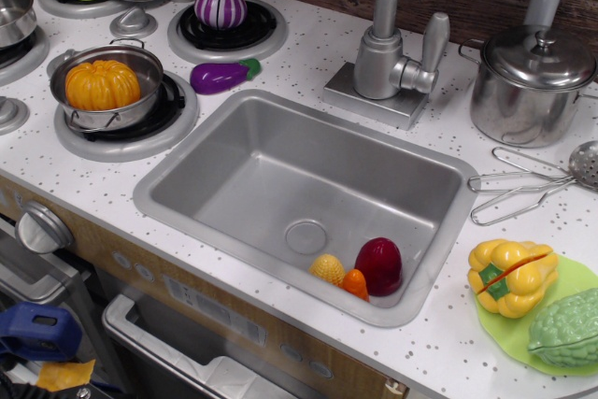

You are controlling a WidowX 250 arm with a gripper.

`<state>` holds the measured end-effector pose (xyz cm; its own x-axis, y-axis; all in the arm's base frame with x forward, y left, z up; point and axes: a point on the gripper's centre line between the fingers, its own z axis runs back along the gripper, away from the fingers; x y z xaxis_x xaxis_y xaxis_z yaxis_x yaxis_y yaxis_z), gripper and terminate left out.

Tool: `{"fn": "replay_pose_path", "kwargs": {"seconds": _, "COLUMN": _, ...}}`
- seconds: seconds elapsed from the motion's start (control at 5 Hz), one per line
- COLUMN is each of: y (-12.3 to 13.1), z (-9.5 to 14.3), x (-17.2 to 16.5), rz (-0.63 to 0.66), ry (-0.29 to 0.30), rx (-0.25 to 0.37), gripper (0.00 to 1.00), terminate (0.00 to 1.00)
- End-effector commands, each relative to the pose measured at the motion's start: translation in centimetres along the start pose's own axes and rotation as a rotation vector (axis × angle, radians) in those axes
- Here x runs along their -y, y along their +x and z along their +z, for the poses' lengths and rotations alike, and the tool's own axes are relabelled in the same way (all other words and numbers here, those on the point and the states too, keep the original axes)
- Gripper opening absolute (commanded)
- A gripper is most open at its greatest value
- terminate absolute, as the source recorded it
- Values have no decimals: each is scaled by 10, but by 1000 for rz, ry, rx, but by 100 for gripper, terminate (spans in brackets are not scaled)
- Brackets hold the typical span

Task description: Turn faucet front to left

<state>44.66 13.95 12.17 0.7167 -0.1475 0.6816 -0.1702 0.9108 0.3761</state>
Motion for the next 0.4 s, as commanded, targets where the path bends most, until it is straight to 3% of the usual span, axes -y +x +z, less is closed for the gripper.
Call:
{"fn": "replay_pose_path", "kwargs": {"seconds": 0.0, "y": 29, "z": 7, "x": -11, "rz": 30, "ry": 34, "rx": 74, "gripper": 0, "terminate": 0}}
{"fn": "replay_pose_path", "kwargs": {"seconds": 0.2, "y": 29, "z": 6, "x": -8, "rz": 37, "ry": 32, "rx": 72, "gripper": 0, "terminate": 100}}
